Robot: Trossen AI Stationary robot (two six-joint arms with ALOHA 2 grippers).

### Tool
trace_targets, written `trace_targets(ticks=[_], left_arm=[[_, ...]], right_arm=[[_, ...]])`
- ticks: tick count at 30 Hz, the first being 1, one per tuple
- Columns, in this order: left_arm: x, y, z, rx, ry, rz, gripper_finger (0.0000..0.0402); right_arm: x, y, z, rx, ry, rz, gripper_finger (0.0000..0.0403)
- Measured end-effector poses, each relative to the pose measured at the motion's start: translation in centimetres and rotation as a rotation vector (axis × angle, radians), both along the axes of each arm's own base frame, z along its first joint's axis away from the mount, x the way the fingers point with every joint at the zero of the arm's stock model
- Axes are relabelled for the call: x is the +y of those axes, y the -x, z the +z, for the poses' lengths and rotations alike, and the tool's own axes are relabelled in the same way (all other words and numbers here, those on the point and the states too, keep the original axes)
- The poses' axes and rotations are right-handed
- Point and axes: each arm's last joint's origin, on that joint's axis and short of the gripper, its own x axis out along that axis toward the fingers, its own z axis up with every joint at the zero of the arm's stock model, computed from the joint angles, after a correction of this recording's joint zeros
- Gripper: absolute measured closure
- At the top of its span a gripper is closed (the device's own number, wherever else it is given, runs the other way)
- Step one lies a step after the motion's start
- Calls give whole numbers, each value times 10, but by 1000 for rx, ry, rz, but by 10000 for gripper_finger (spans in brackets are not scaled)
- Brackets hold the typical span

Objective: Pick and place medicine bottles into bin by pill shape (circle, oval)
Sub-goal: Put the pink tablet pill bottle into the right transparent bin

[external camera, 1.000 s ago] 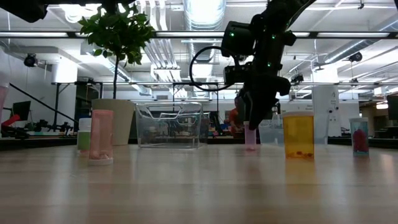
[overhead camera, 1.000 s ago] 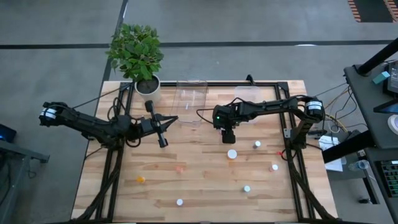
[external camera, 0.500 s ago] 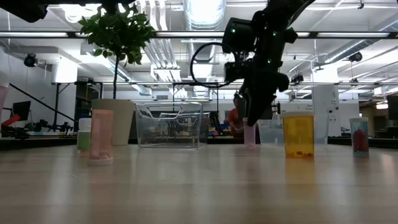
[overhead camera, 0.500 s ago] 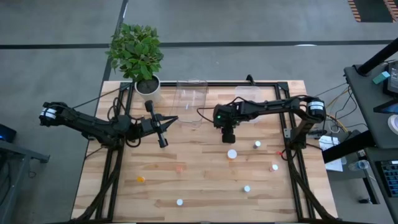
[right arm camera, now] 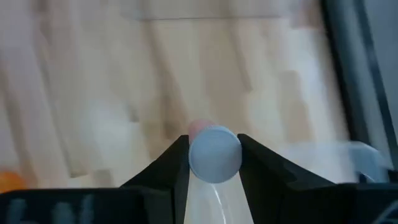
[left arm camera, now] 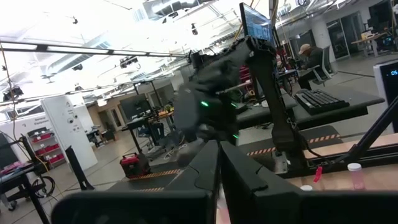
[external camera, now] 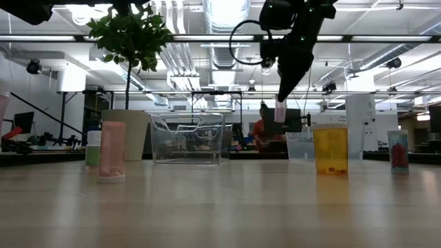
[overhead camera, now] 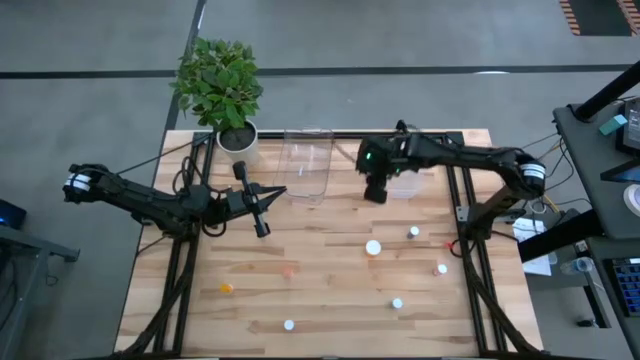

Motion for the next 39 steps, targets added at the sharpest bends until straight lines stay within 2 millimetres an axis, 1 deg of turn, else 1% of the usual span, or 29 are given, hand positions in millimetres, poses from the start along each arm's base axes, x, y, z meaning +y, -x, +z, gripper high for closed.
trace_targets(ticks=[4,7,13,17,22,26,34,39], left_arm=[[0,0,0,-4,1,0,402],[0,0,0,-4,0,0,402],[0,0,0,-4,0,0,402],[0,0,0,-3,0,0,402],[0,0,0,-3,0,0,402],[0,0,0,-3,0,0,402],[0,0,0,2,-1,0,402],[0,0,0,2,-1,0,402]], right_arm=[[-30,19,14,5,6,-96,291],[-52,32,16,19,1,-162,292],[-91,52,4,-3,-97,-223,291],[-107,57,-7,25,-105,-243,291],[-122,55,-23,45,-113,-244,290],[-129,54,-35,76,-132,-247,290],[-133,50,-53,98,-153,-244,290],[-135,49,-56,80,-135,-239,288]])
